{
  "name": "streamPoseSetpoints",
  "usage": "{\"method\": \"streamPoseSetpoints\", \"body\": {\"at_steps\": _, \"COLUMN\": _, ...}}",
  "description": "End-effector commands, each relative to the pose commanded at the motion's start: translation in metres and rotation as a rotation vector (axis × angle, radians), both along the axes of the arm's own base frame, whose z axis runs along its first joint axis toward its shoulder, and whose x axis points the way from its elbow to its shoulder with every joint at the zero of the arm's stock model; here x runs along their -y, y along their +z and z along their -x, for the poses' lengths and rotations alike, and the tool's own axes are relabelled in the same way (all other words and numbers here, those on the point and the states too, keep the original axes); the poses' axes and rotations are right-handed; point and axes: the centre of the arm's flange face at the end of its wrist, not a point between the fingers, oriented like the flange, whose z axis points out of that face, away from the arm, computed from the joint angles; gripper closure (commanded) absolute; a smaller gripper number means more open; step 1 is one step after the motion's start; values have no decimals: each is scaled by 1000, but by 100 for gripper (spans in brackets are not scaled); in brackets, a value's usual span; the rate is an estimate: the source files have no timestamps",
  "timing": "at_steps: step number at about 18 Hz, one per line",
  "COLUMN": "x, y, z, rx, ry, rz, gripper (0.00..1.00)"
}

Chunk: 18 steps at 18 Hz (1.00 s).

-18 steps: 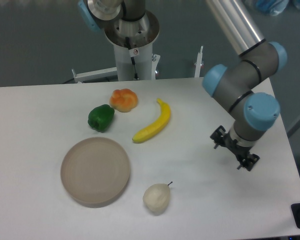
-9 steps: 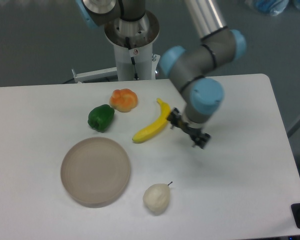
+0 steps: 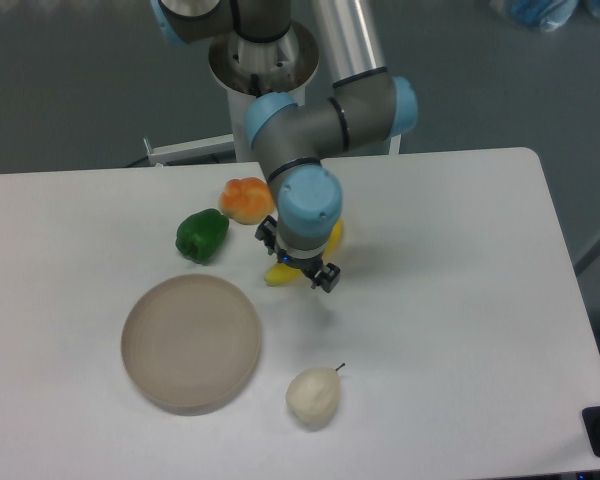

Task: Pick up the banana from the table
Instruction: 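Lower the gripper over the banana and close on it, then hold the banana in the closed gripper and begin lifting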

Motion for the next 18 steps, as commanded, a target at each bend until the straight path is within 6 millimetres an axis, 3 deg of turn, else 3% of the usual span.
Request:
{"method": "streamPoseSetpoints", "body": {"at_steps": 9, "x": 10, "y": -24, "z": -3, "rx": -52, "ry": -18, "rz": -22, "gripper": 0}}
{"method": "streamPoseSetpoints", "body": {"at_steps": 10, "x": 12, "y": -24, "z": -1, "rx": -76, "ry": -23, "rz": -6, "gripper": 4}}
{"method": "streamPoseSetpoints", "body": {"at_steps": 12, "x": 13, "y": -25, "z": 1, "rx": -95, "ry": -23, "rz": 8, "gripper": 20}}
{"method": "streamPoseSetpoints", "body": {"at_steps": 13, "x": 13, "y": -23, "z": 1, "rx": -97, "ry": -22, "rz": 5, "gripper": 39}}
{"method": "streamPoseSetpoints", "body": {"at_steps": 15, "x": 13, "y": -20, "z": 2, "rx": -103, "ry": -20, "rz": 0, "gripper": 65}}
{"method": "streamPoseSetpoints", "body": {"at_steps": 18, "x": 11, "y": -16, "z": 2, "rx": -110, "ry": -21, "rz": -9, "gripper": 97}}
